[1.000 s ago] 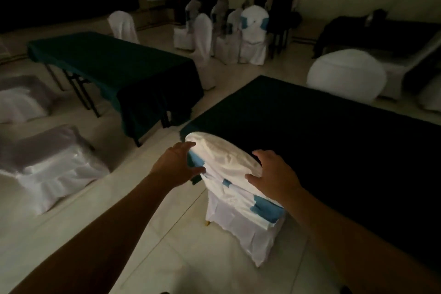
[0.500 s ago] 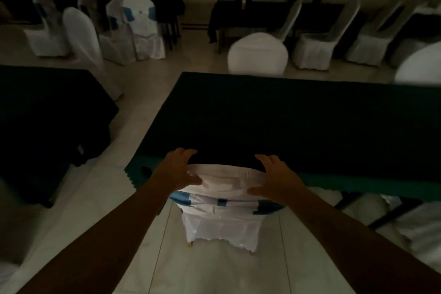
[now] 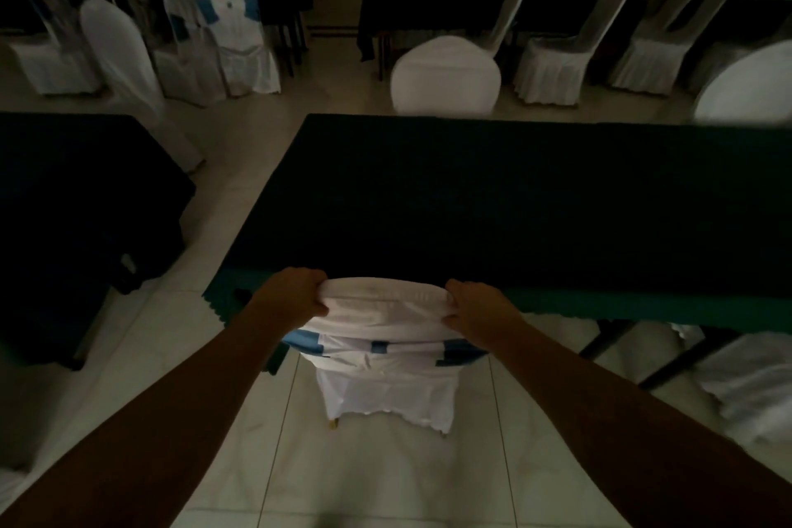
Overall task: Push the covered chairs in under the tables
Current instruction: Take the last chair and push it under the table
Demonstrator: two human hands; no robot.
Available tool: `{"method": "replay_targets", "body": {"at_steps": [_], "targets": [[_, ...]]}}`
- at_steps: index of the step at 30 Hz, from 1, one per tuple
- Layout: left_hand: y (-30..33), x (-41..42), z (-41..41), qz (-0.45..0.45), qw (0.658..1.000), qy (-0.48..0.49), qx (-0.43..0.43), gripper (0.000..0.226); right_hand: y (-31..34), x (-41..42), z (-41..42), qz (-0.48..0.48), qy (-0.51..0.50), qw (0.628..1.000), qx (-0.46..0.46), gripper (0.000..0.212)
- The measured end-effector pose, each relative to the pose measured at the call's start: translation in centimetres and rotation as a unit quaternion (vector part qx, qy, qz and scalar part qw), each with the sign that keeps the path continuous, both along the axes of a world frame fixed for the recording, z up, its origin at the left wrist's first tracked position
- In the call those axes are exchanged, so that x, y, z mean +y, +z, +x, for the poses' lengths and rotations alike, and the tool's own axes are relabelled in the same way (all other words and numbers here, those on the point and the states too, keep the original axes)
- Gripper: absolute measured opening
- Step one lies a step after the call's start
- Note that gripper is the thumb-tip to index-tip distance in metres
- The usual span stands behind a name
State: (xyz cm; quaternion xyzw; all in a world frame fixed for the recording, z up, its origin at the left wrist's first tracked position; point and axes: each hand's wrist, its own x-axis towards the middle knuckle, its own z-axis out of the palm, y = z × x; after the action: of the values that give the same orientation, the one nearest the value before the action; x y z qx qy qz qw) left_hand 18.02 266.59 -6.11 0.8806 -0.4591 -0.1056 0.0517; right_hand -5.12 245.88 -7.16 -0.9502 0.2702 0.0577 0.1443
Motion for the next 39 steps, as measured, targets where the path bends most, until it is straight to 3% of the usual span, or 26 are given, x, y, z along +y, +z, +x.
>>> {"method": "replay_targets", "body": {"at_steps": [14, 27, 39], "targets": [[-1.3, 0.4, 0.2, -0.025, 0.997, -0.065, -0.039, 0.031, 1.0, 0.3, -0.1, -0.068, 0.031, 0.996, 0.039, 0.022], [-1.9, -3.1, -5.4, -0.047, 0.994, -0.089, -0.039, 0.027, 1.3, -3.6, -6.1, -0.092, 0.047, 0.992, 0.077, 0.032], [-1.9, -7.4, -9.8, -0.044, 0.995, -0.089, -0.026, 0.024, 1.5, -7.9, -11.1, -0.114, 0.055, 0.99, 0.057, 0.041]]}}
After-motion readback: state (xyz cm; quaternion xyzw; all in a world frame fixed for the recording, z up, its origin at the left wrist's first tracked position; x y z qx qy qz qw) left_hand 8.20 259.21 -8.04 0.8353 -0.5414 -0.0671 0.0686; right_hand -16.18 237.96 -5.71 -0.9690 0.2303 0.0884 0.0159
